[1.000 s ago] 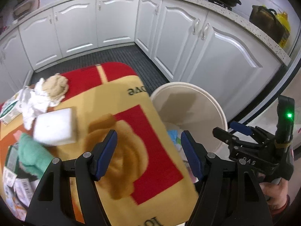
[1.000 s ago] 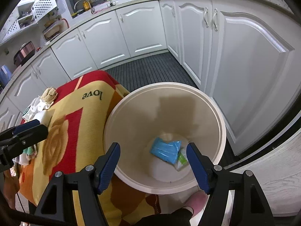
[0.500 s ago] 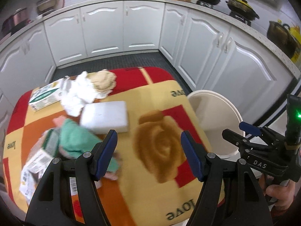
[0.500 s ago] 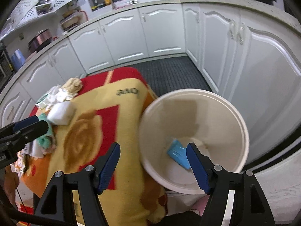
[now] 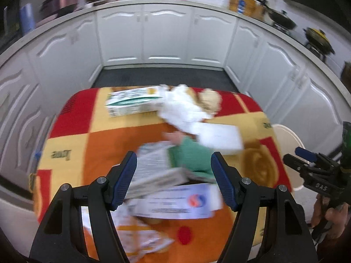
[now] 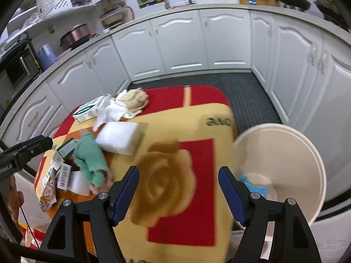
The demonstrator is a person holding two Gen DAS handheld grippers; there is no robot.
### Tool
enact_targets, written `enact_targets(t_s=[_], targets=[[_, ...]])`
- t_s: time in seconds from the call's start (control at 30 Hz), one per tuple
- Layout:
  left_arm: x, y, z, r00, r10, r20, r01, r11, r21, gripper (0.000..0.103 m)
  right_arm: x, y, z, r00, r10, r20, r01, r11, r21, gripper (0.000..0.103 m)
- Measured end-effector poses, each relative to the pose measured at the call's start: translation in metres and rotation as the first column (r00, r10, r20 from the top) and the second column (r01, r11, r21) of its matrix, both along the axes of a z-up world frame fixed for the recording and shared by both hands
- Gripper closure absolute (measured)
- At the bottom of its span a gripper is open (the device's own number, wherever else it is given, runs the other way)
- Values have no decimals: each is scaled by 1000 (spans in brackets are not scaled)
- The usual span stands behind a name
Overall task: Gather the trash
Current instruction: 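Open the left gripper over the bin and return to the table, then grasp the white tissue with the left gripper while the right gripper grasps the beige cloth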
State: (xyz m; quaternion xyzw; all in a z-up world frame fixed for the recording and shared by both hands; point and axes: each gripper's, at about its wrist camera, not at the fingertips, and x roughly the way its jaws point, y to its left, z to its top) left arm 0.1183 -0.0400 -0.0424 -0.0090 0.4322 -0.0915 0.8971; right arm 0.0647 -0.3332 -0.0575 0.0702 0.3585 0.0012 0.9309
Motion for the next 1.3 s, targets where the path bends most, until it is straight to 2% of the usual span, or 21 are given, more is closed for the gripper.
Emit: enact_targets(t_s=[0.13, 0.3, 0.43, 0.57, 0.73, 0.77, 0.8, 0.83, 0.97, 1.07, 1.2, 1.3], targets=[[6, 35, -4, 998, 58, -26, -59, 998, -17, 34, 18, 19, 4, 999, 37, 5, -36, 999, -26, 31], [13, 50, -5, 996, 77, -37, -78, 996, -43, 34, 50, 34, 13, 996, 82, 29, -82, 997, -10, 31], [22, 51, -4, 997, 71, -41, -74, 996, -57, 34, 89, 49, 15, 995, 93, 27, -92, 995, -28, 31], [38, 44, -4, 997, 60, -49, -62, 997, -47, 34, 133, 61, 13, 994, 108, 1, -107, 992, -69, 36], [65, 33, -6, 996, 59, -72, -63, 997, -53, 34, 196, 63, -3, 992, 102, -70, -108, 991, -84, 37], [69, 31, -7, 995, 58, -81, -62, 996, -56, 34, 204, 63, -7, 991, 107, -83, -113, 991, -77, 42], [79, 27, -9, 994, 56, -98, -63, 996, -64, 34, 212, 62, -13, 986, 125, -107, -131, 990, -52, 64], [84, 24, -11, 993, 56, -107, -64, 995, -71, 34, 217, 60, -18, 981, 144, -132, -147, 989, -13, 79], [112, 3, -21, 987, 43, -153, -58, 994, -92, 34, 198, 45, -12, 986, 149, -71, -146, 988, 40, 80], [132, -19, -31, 981, 38, -192, -53, 996, -72, 34, 169, 26, 0, 990, 139, -14, -137, 987, 82, 81], [157, -46, -45, 969, 55, -242, -60, 998, -13, 34, 125, 10, 13, 989, 141, 42, -143, 989, 38, 81], [172, -60, -58, 958, 95, -271, -85, 995, 49, 34, 101, -3, 16, 989, 137, 61, -139, 989, 40, 81]])
